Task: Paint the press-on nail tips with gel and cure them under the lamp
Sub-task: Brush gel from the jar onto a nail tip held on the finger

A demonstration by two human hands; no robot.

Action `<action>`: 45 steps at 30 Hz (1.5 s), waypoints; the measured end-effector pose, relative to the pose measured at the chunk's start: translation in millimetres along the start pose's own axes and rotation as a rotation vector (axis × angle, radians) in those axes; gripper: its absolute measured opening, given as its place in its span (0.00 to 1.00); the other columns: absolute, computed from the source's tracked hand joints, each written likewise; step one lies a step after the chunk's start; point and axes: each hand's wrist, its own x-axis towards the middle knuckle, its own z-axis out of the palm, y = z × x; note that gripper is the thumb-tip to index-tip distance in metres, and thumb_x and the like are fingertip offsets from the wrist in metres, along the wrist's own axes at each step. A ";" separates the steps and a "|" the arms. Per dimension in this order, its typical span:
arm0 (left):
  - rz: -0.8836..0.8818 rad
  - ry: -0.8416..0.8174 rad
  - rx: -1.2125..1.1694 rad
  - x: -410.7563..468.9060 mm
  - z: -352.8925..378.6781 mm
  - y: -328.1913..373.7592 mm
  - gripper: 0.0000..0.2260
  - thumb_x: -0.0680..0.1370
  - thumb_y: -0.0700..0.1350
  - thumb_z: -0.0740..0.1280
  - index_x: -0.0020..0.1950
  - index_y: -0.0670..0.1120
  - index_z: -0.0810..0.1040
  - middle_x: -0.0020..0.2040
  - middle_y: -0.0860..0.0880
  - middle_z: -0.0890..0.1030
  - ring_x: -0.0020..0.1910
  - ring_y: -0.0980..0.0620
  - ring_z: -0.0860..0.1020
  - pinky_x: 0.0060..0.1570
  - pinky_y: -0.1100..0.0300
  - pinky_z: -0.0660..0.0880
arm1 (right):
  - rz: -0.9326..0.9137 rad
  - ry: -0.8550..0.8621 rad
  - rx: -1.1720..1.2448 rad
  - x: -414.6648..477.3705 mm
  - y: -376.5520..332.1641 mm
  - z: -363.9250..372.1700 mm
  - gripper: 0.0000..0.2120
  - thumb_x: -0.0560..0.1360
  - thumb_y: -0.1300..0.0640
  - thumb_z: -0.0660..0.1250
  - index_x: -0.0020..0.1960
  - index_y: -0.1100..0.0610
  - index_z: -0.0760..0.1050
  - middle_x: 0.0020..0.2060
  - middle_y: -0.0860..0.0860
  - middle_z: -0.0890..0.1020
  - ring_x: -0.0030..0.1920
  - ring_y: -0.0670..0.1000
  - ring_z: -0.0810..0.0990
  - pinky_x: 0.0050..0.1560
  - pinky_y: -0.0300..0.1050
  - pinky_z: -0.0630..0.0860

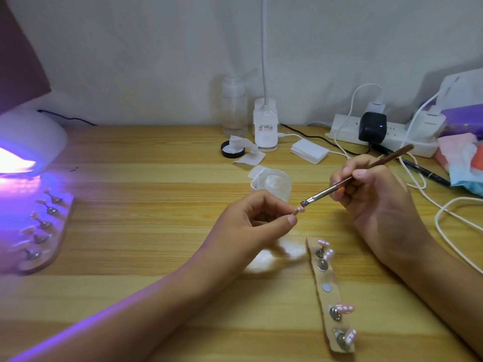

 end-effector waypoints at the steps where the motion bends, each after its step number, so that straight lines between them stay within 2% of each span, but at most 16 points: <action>1: -0.005 0.003 -0.003 -0.1 -0.3 -0.1 0.02 0.71 0.48 0.72 0.42 0.54 0.83 0.42 0.52 0.83 0.40 0.57 0.76 0.43 0.62 0.74 | -0.001 0.000 -0.004 -0.2 0.0 -0.1 0.08 0.70 0.61 0.58 0.37 0.56 0.75 0.32 0.52 0.77 0.34 0.48 0.74 0.37 0.37 0.75; 7: -0.002 0.006 -0.013 0.1 -0.8 -0.3 0.01 0.72 0.47 0.72 0.41 0.53 0.82 0.38 0.56 0.81 0.39 0.57 0.76 0.42 0.64 0.74 | -0.017 -0.016 -0.039 -1.9 -0.9 0.7 0.05 0.71 0.61 0.57 0.39 0.59 0.71 0.31 0.52 0.77 0.34 0.47 0.74 0.37 0.37 0.75; 12: 0.006 -0.002 -0.028 0.6 -1.3 0.0 0.07 0.75 0.41 0.73 0.41 0.53 0.82 0.38 0.55 0.82 0.38 0.58 0.78 0.43 0.66 0.75 | -0.057 0.001 -0.121 -4.1 -0.4 2.2 0.06 0.71 0.62 0.58 0.39 0.57 0.73 0.32 0.50 0.78 0.35 0.46 0.75 0.38 0.36 0.75; 18: 0.025 -0.019 -0.033 0.4 -1.1 0.4 0.07 0.74 0.42 0.72 0.39 0.54 0.81 0.37 0.56 0.81 0.37 0.59 0.77 0.40 0.69 0.74 | -0.117 0.042 -0.315 -5.7 -0.7 2.8 0.05 0.72 0.62 0.60 0.41 0.55 0.74 0.34 0.48 0.78 0.37 0.45 0.77 0.41 0.37 0.76; 23: 0.039 -0.012 -0.028 -0.1 -0.6 0.7 0.09 0.75 0.39 0.72 0.40 0.53 0.81 0.37 0.58 0.82 0.38 0.62 0.78 0.40 0.70 0.74 | -0.079 0.132 -0.149 -5.5 -3.9 3.2 0.09 0.81 0.63 0.60 0.45 0.56 0.77 0.35 0.47 0.80 0.36 0.45 0.78 0.40 0.37 0.77; 26: 0.039 -0.006 -0.016 0.1 -0.5 0.6 0.09 0.75 0.40 0.72 0.40 0.53 0.81 0.38 0.57 0.82 0.38 0.61 0.78 0.42 0.69 0.74 | -0.027 0.143 -0.041 -5.3 -6.7 5.3 0.07 0.77 0.55 0.65 0.42 0.55 0.78 0.33 0.47 0.79 0.33 0.45 0.77 0.36 0.36 0.76; 28: 0.033 -0.004 -0.013 0.3 -0.2 0.8 0.09 0.75 0.40 0.72 0.40 0.54 0.81 0.39 0.56 0.82 0.38 0.60 0.77 0.42 0.67 0.74 | -0.023 0.115 -0.053 -5.8 -7.1 7.3 0.08 0.74 0.52 0.67 0.38 0.51 0.79 0.31 0.48 0.79 0.31 0.45 0.77 0.34 0.35 0.76; 31: 0.029 -0.004 -0.020 0.2 0.6 2.0 0.09 0.75 0.39 0.72 0.39 0.53 0.81 0.38 0.57 0.82 0.38 0.61 0.78 0.42 0.68 0.74 | -0.027 0.064 -0.085 -7.5 -7.1 9.8 0.09 0.73 0.51 0.67 0.35 0.48 0.81 0.31 0.47 0.79 0.30 0.45 0.77 0.34 0.36 0.76; 35: 0.026 -0.004 -0.008 -0.2 0.8 2.5 0.10 0.75 0.39 0.72 0.39 0.53 0.81 0.36 0.58 0.81 0.37 0.61 0.77 0.40 0.70 0.73 | -0.020 0.054 -0.099 -9.1 -7.4 9.9 0.06 0.72 0.50 0.68 0.38 0.50 0.79 0.32 0.48 0.80 0.31 0.45 0.78 0.34 0.36 0.77; 38: 0.020 0.002 -0.010 -0.1 0.8 1.7 0.09 0.75 0.39 0.72 0.40 0.53 0.82 0.39 0.55 0.82 0.40 0.59 0.78 0.42 0.68 0.74 | -0.016 0.076 -0.135 -9.0 -6.6 11.0 0.08 0.71 0.50 0.68 0.42 0.54 0.76 0.32 0.48 0.80 0.31 0.46 0.78 0.34 0.36 0.77; 45: 0.025 -0.009 0.002 -0.4 0.2 2.2 0.09 0.75 0.39 0.71 0.39 0.53 0.80 0.36 0.57 0.80 0.36 0.59 0.77 0.40 0.68 0.74 | -0.065 0.137 -0.218 -9.5 -5.2 12.3 0.09 0.72 0.50 0.67 0.46 0.56 0.75 0.32 0.47 0.80 0.32 0.45 0.79 0.37 0.36 0.78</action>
